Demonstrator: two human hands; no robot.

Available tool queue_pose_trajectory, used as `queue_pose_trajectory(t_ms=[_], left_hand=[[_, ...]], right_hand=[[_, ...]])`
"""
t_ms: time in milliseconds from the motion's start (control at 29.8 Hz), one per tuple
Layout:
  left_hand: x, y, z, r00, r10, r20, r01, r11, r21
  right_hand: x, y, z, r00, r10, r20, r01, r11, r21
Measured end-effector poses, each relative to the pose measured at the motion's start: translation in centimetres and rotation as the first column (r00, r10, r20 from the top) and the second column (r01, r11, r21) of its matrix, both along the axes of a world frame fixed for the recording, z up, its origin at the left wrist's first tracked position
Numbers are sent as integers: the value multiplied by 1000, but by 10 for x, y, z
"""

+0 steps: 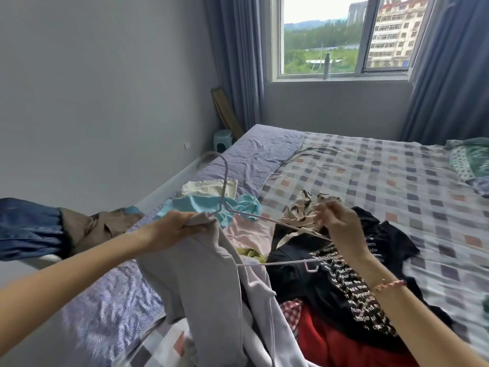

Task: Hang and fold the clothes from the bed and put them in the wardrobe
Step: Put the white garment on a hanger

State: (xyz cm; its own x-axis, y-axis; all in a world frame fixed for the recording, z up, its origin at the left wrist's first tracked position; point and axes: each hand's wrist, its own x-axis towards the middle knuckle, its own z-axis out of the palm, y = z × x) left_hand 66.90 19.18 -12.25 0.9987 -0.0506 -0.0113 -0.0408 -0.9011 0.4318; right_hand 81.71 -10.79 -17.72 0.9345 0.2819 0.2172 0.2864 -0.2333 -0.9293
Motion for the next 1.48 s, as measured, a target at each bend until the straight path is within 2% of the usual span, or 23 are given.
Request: queue_pose_trajectory(t_ms=[34, 67, 134, 168, 201, 302, 369, 470, 537, 604, 705, 806, 940, 1108, 1175, 1242, 1276, 1309, 1343, 1377, 1410, 1444, 1477], left_hand=[[-6, 7, 2, 999, 32, 9, -32, 999, -16], [-11, 14, 0, 999, 51, 14, -50, 999, -20], [-21, 23, -3, 995, 73, 73, -74, 997, 4], [-26, 26, -4, 993, 74, 95, -75, 997, 16], [-30, 27, -3, 991, 58, 125, -61, 998, 23], [-42, 26, 3, 993, 52, 106, -58, 997, 48], [-48, 25, 3, 995, 57, 79, -62, 996, 59], [-60, 38, -8, 991, 114, 71, -119, 991, 57], [-65, 47, -15, 988, 152, 11, -153, 987, 54], [-66, 58, -19, 983, 173, -60, -167, 981, 98], [-57, 66, -19, 969, 216, -122, -181, 952, 247], [-38, 60, -33, 940, 306, -149, -225, 886, 405], [-3, 30, -50, 915, 402, 22, -348, 763, 544], [31, -18, -38, 869, 488, 80, -476, 781, 405], [38, -36, -29, 864, 490, 113, -496, 795, 349], [41, -46, -17, 865, 460, 201, -502, 796, 338], [39, -48, -8, 861, 438, 258, -505, 796, 333], [36, -48, 2, 856, 411, 315, -502, 807, 311], [32, -48, 12, 845, 378, 379, -490, 830, 265], [31, -48, 23, 831, 337, 443, -463, 860, 215], [26, -49, 28, 820, 302, 486, -434, 882, 184], [25, -49, 36, 804, 273, 529, -412, 896, 164], [25, -49, 40, 797, 268, 541, -405, 902, 149]], right_hand=[[6, -10, -21, 993, -72, -94, 69, 997, -34], [7, -15, -46, 976, -67, -209, 38, 990, -138], [-11, -7, -99, 856, 105, -506, -261, 933, -248], [-25, 4, -121, 781, 185, -597, -391, 889, -237], [-37, 20, -141, 759, 238, -606, -460, 855, -241], [-59, 74, -182, 859, 303, -413, -462, 806, -369], [-60, 96, -192, 886, 239, -398, -410, 805, -429], [-56, 111, -200, 854, 242, -460, -426, 833, -353], [-55, 109, -196, 791, 354, -499, -470, 874, -125], [-42, 101, -194, 836, 352, -420, -391, 920, -8], [-3, 77, -171, 939, 140, -314, -158, 987, -35], [26, 48, -101, 977, 94, -190, -114, 988, -100], [32, 30, -23, 996, 94, -9, -94, 992, -81], [-15, 29, 31, 998, 50, 46, -53, 996, 71], [-48, 35, 27, 959, 266, 94, -261, 963, -65], [-68, 32, 11, 806, 587, 74, -543, 783, -303], [-64, 25, 8, 766, 634, 106, -566, 745, -353], [-49, 16, 7, 796, 575, 189, -477, 789, -387], [-30, 6, 9, 843, 430, 323, -310, 879, -363], [-8, -4, 19, 843, 268, 466, -98, 929, -357], [7, -13, 28, 816, 150, 558, 79, 928, -365], [17, -18, 42, 840, 137, 525, 107, 907, -408], [23, -18, 50, 890, 208, 405, 8, 882, -472]])
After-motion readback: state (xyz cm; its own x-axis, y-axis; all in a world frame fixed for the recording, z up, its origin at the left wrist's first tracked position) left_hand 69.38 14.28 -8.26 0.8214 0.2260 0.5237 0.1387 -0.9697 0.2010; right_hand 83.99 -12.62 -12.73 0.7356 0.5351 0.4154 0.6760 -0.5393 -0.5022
